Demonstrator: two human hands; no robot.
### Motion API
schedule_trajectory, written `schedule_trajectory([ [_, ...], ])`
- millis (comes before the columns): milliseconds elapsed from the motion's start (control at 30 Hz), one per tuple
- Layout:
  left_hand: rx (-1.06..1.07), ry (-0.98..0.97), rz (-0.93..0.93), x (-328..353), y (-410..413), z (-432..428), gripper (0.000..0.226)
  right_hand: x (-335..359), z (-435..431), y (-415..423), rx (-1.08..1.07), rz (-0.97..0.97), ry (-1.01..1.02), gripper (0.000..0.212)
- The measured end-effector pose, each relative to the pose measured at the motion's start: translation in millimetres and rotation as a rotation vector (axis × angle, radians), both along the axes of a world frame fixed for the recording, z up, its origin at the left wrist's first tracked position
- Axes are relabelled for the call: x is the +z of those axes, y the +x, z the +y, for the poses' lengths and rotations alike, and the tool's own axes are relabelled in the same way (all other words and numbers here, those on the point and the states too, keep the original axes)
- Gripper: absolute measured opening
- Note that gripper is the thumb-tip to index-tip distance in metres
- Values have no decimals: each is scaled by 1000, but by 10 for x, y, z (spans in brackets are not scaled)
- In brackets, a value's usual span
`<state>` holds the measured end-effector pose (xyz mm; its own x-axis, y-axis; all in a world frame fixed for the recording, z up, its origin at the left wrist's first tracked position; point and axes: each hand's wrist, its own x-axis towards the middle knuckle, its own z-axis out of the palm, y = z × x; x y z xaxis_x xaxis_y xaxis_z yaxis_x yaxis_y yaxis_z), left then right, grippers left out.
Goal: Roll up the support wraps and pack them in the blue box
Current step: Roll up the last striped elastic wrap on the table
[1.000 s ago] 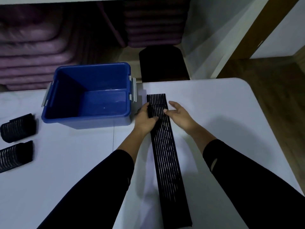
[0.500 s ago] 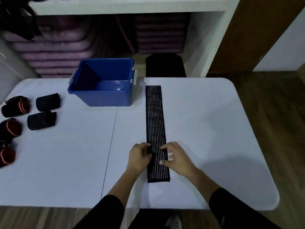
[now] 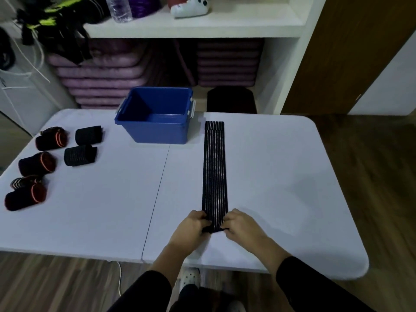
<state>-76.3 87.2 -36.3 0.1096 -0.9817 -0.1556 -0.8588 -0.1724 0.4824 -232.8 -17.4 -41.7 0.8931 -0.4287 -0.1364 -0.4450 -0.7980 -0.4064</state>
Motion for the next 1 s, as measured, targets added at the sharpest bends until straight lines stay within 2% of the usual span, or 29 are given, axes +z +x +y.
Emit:
schedule_trajectory([
  [100, -35, 26, -8, -12, 18, 13, 38, -3, 45, 10, -57, -54, 11, 18],
  [233, 48, -33, 30, -36, 29, -5, 23, 98, 81, -30, -182, -143, 185, 12],
  [300, 168, -70, 128, -12, 8, -8, 22, 115, 93, -56, -263, -155, 300, 7],
  [400, 365, 17, 356, 44, -17, -57, 10, 76, 74, -36, -382, -174, 440, 5],
  [467, 454, 68, 429, 24, -23, -101, 4, 50, 72, 6, -480, -208, 527, 1],
  [633, 573, 57, 439, -59, -58, -125, 11, -28, 98, 24, -598, -204, 589, 34],
  [733, 584, 54, 395, -105, -74, -146, 20, -63, 101, 11, -638, -226, 569, 42],
  [800, 543, 47, 301, -118, -94, -145, 25, -74, 96, -9, -619, -225, 488, 46],
  [867, 476, 9, 200, -127, -91, -118, 26, -93, 88, -55, -510, -216, 297, 41],
  [933, 361, -37, 94, -141, -52, -94, 21, -116, 85, -92, -314, -217, 89, 24],
  [1000, 184, -89, -24, -150, 4, -79, 11, -108, 82, -111, -196, -184, 14, 19],
])
